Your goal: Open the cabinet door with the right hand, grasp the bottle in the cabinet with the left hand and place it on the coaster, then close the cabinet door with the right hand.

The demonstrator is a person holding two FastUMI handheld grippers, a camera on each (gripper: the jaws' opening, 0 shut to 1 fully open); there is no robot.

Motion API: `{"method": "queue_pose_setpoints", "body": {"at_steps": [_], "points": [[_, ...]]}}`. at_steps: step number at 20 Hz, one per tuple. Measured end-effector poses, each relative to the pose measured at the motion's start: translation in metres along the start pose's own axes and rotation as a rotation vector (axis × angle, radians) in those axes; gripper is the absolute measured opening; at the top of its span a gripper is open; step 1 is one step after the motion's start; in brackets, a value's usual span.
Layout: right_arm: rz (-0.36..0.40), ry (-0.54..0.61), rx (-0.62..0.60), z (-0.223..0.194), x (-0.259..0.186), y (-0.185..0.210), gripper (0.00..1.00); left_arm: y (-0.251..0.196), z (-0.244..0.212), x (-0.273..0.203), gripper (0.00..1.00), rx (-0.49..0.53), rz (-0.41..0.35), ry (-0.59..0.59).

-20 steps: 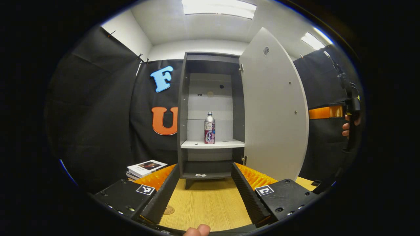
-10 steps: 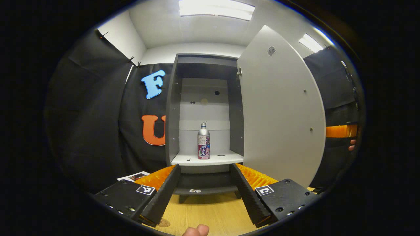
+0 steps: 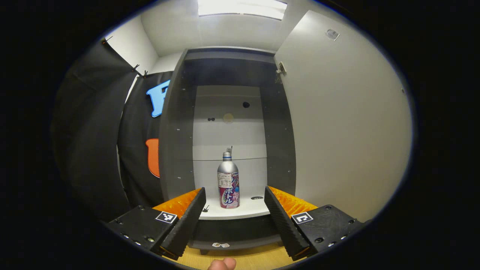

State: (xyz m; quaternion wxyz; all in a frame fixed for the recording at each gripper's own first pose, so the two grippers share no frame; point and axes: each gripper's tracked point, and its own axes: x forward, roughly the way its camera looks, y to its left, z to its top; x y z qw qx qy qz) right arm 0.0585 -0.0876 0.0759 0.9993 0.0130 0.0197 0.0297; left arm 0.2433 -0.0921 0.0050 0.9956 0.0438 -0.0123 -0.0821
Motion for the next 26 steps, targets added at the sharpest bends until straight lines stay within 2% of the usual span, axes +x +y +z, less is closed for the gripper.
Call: {"method": "queue_pose_setpoints", "body": {"at_steps": [3,10,17,20,23,26], "points": [[0.006,0.004,0.012,0.001,0.002,0.000,0.84,0.003,-0.010,0.038,0.95,-0.005,0.003,0.018],[-0.006,0.024,0.037,-0.002,0.006,0.000,0.84,0.030,-0.037,0.112,0.94,-0.009,0.066,0.055],[-0.015,0.033,0.046,0.002,0.017,-0.007,0.84,0.028,-0.051,0.150,0.94,-0.038,0.065,0.058],[-0.019,0.036,0.043,0.002,0.018,-0.007,0.84,0.035,-0.056,0.159,0.94,-0.038,0.100,0.073],[-0.020,0.044,0.048,-0.002,0.020,-0.009,0.84,0.033,-0.059,0.163,0.95,-0.064,0.080,0.074],[-0.014,0.046,0.056,-0.003,0.024,-0.008,0.84,0.038,-0.058,0.160,0.73,-0.067,0.084,0.076]]}}
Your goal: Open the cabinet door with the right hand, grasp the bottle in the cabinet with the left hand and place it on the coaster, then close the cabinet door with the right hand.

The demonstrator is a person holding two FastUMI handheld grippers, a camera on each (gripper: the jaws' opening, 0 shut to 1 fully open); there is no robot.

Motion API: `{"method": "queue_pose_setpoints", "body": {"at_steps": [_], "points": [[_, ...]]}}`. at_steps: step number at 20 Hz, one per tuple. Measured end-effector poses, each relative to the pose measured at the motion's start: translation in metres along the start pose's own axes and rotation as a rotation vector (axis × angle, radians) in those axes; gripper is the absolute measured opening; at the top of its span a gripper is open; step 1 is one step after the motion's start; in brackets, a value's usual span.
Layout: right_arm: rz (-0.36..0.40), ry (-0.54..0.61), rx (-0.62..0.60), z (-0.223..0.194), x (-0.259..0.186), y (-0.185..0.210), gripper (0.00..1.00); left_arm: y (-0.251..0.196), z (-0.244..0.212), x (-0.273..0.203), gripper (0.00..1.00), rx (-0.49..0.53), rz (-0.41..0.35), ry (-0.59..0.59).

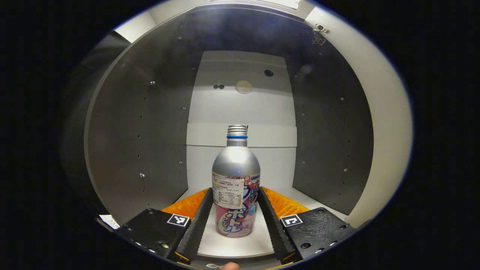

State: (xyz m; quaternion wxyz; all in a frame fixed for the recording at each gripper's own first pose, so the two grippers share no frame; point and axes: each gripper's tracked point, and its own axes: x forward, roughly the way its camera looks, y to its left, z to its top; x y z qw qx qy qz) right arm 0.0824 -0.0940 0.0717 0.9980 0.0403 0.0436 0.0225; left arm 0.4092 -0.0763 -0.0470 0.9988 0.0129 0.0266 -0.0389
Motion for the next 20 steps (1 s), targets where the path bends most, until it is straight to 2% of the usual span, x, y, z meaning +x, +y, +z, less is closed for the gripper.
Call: {"method": "queue_pose_setpoints", "body": {"at_steps": [4,9,11,13,14,15,16,17,20], "points": [[0.014,-0.008,-0.010,0.001,0.003,0.004,0.84,0.009,0.016,-0.028,0.70,-0.022,0.000,-0.044],[0.017,-0.020,-0.021,0.000,0.004,0.005,0.84,0.022,0.039,-0.108,0.67,-0.061,-0.037,-0.143],[0.029,-0.018,-0.005,-0.001,0.002,0.006,0.84,0.032,0.037,-0.106,0.44,-0.015,-0.002,-0.190],[0.039,-0.014,0.031,0.002,0.001,0.007,0.84,0.030,-0.009,-0.071,0.21,0.016,-0.005,-0.083],[0.047,-0.007,0.041,0.003,-0.002,0.009,0.84,0.030,-0.025,-0.066,0.40,0.007,-0.004,-0.041],[0.060,-0.025,0.047,0.008,-0.006,0.011,0.84,0.030,-0.003,-0.064,0.42,0.023,-0.012,-0.118],[0.064,-0.041,0.037,0.013,-0.007,0.011,0.84,0.028,0.001,-0.051,0.45,0.024,-0.025,-0.100],[0.061,-0.050,0.026,0.014,-0.010,0.011,0.83,0.030,-0.008,-0.050,0.43,0.022,-0.027,-0.069],[0.055,-0.077,0.013,0.020,-0.013,0.014,0.83,0.033,-0.005,-0.051,0.44,0.039,-0.022,-0.073]]}}
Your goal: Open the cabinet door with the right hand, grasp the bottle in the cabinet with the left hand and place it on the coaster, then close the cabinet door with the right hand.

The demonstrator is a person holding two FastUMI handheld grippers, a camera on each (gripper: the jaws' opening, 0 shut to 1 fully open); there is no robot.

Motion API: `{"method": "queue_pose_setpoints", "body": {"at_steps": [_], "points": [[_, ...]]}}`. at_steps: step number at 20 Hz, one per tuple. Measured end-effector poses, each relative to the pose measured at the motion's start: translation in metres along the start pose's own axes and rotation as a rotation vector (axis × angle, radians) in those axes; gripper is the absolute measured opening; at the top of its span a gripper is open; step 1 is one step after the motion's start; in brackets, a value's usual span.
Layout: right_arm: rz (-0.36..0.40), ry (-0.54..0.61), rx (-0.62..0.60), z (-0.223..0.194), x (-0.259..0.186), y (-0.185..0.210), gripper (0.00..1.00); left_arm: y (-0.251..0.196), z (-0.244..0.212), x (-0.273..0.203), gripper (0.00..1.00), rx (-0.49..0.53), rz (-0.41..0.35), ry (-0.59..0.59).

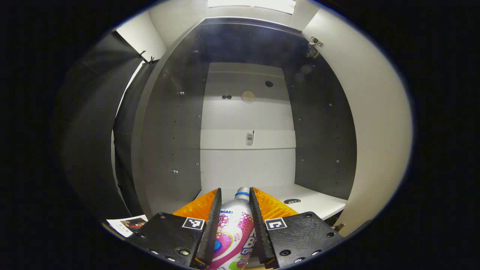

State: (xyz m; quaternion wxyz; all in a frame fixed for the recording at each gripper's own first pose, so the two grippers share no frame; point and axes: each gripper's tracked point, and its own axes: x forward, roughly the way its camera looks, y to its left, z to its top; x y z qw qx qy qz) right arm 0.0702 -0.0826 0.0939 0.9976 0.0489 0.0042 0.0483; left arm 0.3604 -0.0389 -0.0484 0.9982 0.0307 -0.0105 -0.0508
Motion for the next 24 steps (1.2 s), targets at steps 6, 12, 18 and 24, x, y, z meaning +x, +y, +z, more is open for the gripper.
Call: {"method": "queue_pose_setpoints", "body": {"at_steps": [6,12,18,24], "points": [[-0.004,-0.025,0.016,0.005,0.005,-0.003,0.83,-0.006,-0.013,-0.002,0.49,0.051,-0.036,0.100],[-0.005,-0.032,0.040,0.004,0.006,-0.006,0.83,-0.005,-0.021,0.001,0.61,0.134,0.000,0.151],[0.010,-0.053,0.025,0.011,0.008,-0.004,0.83,-0.004,-0.022,0.006,0.65,0.141,0.015,0.112],[0.014,-0.055,0.027,0.011,0.010,-0.005,0.83,-0.004,-0.021,0.004,0.67,0.091,0.017,0.117]]}}
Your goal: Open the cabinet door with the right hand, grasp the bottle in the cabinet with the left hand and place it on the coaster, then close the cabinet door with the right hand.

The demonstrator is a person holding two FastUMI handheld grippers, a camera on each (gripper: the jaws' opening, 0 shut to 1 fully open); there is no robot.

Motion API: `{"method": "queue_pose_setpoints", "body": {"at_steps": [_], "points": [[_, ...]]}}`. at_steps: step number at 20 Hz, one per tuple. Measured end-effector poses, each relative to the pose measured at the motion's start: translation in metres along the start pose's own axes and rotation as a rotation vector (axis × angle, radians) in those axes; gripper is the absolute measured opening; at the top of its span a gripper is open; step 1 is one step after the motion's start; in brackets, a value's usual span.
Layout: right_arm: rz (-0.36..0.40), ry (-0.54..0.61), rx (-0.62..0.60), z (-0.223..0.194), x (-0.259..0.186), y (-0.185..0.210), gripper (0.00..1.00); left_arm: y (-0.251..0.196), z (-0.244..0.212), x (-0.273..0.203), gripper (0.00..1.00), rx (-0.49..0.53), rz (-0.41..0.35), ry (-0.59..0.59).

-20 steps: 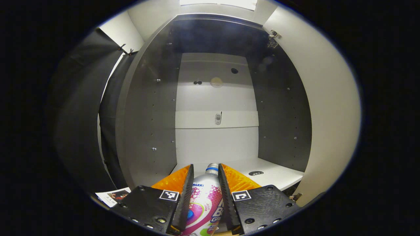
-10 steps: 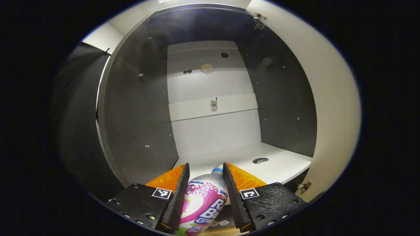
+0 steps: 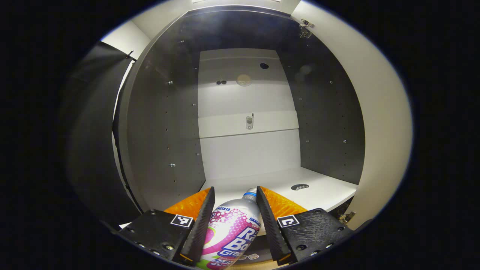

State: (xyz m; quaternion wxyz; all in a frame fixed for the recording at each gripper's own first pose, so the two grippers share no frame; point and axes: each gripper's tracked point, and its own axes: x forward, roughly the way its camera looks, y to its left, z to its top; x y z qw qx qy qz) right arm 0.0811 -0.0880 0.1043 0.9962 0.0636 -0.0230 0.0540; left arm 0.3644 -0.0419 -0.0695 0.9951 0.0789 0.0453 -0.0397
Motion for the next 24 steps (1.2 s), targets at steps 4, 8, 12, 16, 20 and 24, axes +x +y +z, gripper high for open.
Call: {"method": "queue_pose_setpoints", "body": {"at_steps": [4,8,12,16,20,24], "points": [[-0.056,-0.029,-0.013,0.002,-0.010,-0.019,0.83,0.002,-0.001,0.001,0.77,-0.010,-0.003,0.000],[-0.210,-0.147,-0.010,0.015,-0.033,-0.087,0.83,0.004,-0.001,0.001,0.67,-0.013,0.000,0.001],[-0.309,-0.098,0.055,-0.012,-0.063,-0.131,0.89,0.003,0.000,0.001,0.67,-0.009,0.006,-0.001],[-0.274,-0.119,0.075,-0.008,-0.075,-0.123,0.89,0.002,-0.001,0.002,0.67,0.007,0.013,0.005],[-0.214,-0.149,0.060,0.018,-0.069,-0.089,0.88,0.000,-0.002,0.001,0.66,0.028,0.010,0.001],[-0.184,-0.141,0.048,0.032,-0.068,-0.052,0.84,0.000,-0.002,0.002,0.67,0.034,-0.008,0.004]]}}
